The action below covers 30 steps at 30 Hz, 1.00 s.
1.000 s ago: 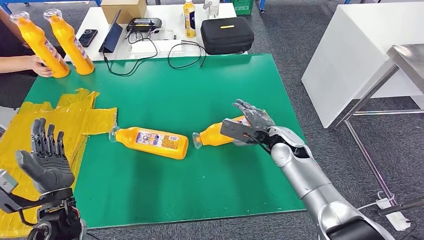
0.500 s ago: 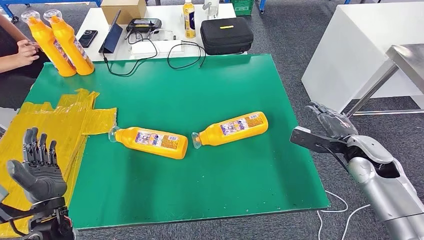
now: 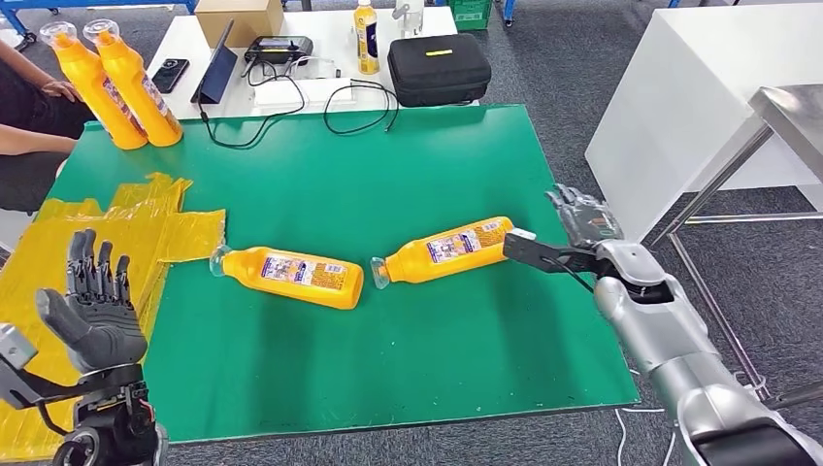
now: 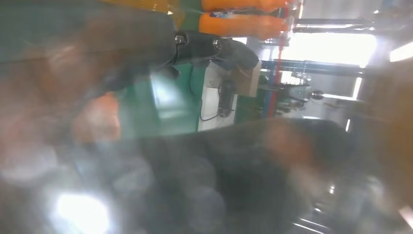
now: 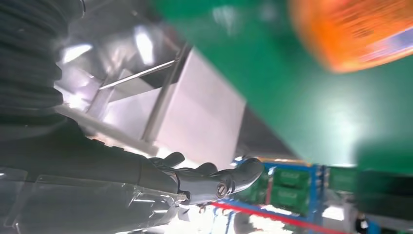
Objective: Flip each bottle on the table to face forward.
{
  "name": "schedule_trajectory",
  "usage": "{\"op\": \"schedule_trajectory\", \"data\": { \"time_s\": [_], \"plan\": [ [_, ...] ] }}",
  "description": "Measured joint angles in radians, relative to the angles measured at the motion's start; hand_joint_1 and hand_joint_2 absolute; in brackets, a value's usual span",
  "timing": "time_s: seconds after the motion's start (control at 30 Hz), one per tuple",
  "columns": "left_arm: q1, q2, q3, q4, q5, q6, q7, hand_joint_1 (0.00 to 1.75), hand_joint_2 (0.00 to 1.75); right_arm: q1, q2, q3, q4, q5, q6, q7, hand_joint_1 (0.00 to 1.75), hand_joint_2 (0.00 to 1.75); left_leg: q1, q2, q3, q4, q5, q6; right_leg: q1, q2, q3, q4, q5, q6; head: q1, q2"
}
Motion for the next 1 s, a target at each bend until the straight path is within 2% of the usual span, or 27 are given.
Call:
{"op": "schedule_trajectory", "data": {
  "time_s": [0.27, 0.43, 0.73, 1.0],
  "plan": [
    [-0.026, 0.0, -0.007, 0.024, -0.004, 0.002, 0.001, 0.0, 0.0, -0.075, 0.145, 0.042, 0.15, 0.028, -0.003, 0.004, 0.0, 1.75, 0.0, 0.0, 0.0, 0.0, 0.0, 0.0, 0.0, 0.0, 0.0, 0.0, 0.0, 0.0, 0.001, 0.0],
    [-0.033, 0.001, -0.01, 0.037, -0.005, 0.002, 0.001, 0.0, 0.0, -0.101, 0.203, 0.059, 0.211, 0.037, -0.003, 0.007, 0.0, 1.75, 0.0, -0.001, 0.0, 0.0, 0.0, 0.0, 0.0, -0.001, 0.0, 0.0, 0.0, 0.0, 0.001, 0.0],
    [-0.047, 0.002, -0.01, 0.06, 0.005, -0.002, 0.005, 0.0, 0.0, -0.138, 0.256, 0.082, 0.306, 0.06, 0.013, 0.029, 0.0, 1.75, 0.0, -0.001, 0.0, 0.0, 0.0, 0.0, 0.0, -0.001, 0.0, 0.0, 0.0, 0.0, 0.001, 0.0],
    [-0.074, 0.002, -0.01, 0.08, 0.009, -0.006, 0.006, 0.0, 0.0, -0.158, 0.277, 0.096, 0.376, 0.076, 0.028, 0.062, 0.0, 1.75, 0.0, -0.001, 0.0, 0.0, 0.0, 0.0, 0.0, -0.001, 0.0, 0.0, 0.0, 0.0, 0.001, 0.0]
  ]
}}
